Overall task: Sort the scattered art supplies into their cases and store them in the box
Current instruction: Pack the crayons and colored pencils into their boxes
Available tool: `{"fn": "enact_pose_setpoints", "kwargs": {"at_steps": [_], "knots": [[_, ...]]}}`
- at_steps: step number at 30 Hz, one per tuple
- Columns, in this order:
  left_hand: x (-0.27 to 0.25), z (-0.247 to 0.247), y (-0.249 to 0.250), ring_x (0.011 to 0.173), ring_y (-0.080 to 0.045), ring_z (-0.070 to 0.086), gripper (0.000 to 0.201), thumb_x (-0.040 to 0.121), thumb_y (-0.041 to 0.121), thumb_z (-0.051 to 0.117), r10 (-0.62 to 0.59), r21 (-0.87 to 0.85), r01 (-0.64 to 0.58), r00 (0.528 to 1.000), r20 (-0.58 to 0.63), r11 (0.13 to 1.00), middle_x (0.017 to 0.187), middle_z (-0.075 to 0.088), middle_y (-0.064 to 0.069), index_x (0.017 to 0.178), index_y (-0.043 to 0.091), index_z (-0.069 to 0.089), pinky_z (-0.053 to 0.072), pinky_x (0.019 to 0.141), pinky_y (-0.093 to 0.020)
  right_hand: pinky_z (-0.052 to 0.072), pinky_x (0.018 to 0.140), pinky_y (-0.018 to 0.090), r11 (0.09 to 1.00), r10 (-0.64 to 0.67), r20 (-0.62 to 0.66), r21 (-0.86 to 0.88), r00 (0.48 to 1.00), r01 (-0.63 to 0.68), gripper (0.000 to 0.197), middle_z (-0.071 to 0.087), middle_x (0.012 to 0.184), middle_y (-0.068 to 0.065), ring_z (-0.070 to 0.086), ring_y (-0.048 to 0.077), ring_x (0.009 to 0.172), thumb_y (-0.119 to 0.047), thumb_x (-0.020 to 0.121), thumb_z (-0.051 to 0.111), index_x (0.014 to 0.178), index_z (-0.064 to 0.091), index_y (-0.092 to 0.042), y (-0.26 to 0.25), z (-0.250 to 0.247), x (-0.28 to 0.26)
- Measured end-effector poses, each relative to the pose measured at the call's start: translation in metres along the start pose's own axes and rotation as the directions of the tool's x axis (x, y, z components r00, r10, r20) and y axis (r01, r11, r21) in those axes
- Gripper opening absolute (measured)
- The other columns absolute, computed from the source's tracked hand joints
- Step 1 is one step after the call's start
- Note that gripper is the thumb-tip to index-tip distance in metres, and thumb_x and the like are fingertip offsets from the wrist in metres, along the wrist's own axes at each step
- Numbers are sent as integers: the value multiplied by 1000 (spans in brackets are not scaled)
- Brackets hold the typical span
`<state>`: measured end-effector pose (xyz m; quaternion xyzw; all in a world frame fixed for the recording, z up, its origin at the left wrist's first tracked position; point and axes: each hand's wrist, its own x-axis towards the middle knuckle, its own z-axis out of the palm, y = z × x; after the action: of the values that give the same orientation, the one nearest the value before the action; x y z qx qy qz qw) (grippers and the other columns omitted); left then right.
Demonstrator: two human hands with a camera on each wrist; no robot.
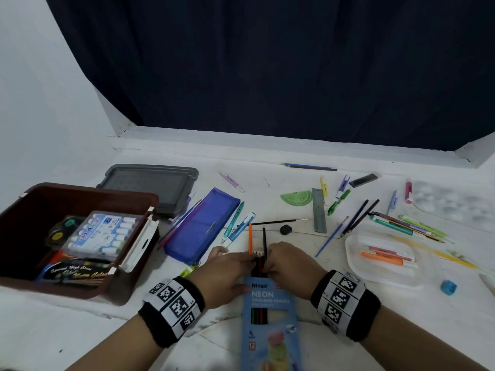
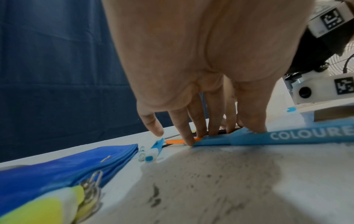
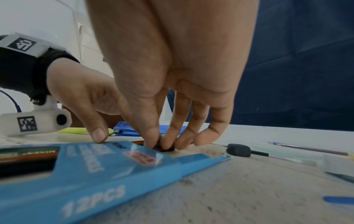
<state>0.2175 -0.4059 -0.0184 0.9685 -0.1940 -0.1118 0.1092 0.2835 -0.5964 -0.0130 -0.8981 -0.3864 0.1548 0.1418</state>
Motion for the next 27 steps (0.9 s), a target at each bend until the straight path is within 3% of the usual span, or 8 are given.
{"fn": "enact_pose_setpoints", "kwargs": {"at_steps": [3,5,8,11,15,21,23,27], "knots": [[1,-2,1,143,-2,27,53,96,40,57,-9,21,9,1000,19,1000,157,31,17,147,30,43,6,116,-37,44,92,36,999,-10,-24,-32,1000,9,34,49,126,2,49,20,114,-13,88,64,120,68,-22,-1,-5,-3],[0,-4,3,144,-3,25,53,96,39,57,-12,42,11,1000,20,999,156,34,15,147,27,44,6,116,-36,41,101,37,999,-14,-15,-36,1000,13,47,45,139,0,44,20,126,-15,88,65,134,58,-21,-1,-7,-3],[-1,-4,6,145,-4,24,53,97,37,56,-8,60,7,1000,13,998,157,34,14,147,25,43,6,113,-33,38,108,40,997,-3,28,-76,1000,5,49,42,147,3,40,23,134,-19,91,65,138,54,-18,3,-4,0],[-1,-3,8,145,-4,23,53,97,34,56,-7,47,7,1000,-1,999,158,32,12,147,24,43,7,106,-28,39,108,40,995,12,73,-96,997,-5,45,39,153,3,45,27,132,-19,93,61,138,55,-18,7,1,2],[0,1,6,145,-3,21,54,97,34,57,-15,44,15,1000,0,999,159,30,13,148,25,42,6,100,-23,50,87,39,988,-12,31,-155,999,17,26,62,126,4,61,26,104,-13,91,58,115,66,-16,6,6,1],[0,0,6,144,-3,25,54,96,34,59,-15,31,15,1000,-12,999,158,31,15,147,27,43,11,109,-29,50,68,35,997,-4,-20,-82,1000,3,21,68,88,8,64,25,81,-6,89,50,95,69,-12,3,15,-4],[0,0,6,144,-3,25,55,96,35,59,-22,15,22,1000,-15,1000,158,32,14,148,27,42,10,110,-28,49,67,33,999,-8,-23,-32,1000,8,26,70,85,7,64,24,79,-3,87,48,93,72,-11,0,13,-5],[-1,-2,7,144,-4,26,53,96,35,59,-19,4,19,1000,-19,1000,158,33,12,146,25,45,10,111,-29,54,76,30,998,-19,-7,67,1000,20,32,76,93,2,67,17,83,-4,85,54,101,78,-16,-6,1,-9]]}}
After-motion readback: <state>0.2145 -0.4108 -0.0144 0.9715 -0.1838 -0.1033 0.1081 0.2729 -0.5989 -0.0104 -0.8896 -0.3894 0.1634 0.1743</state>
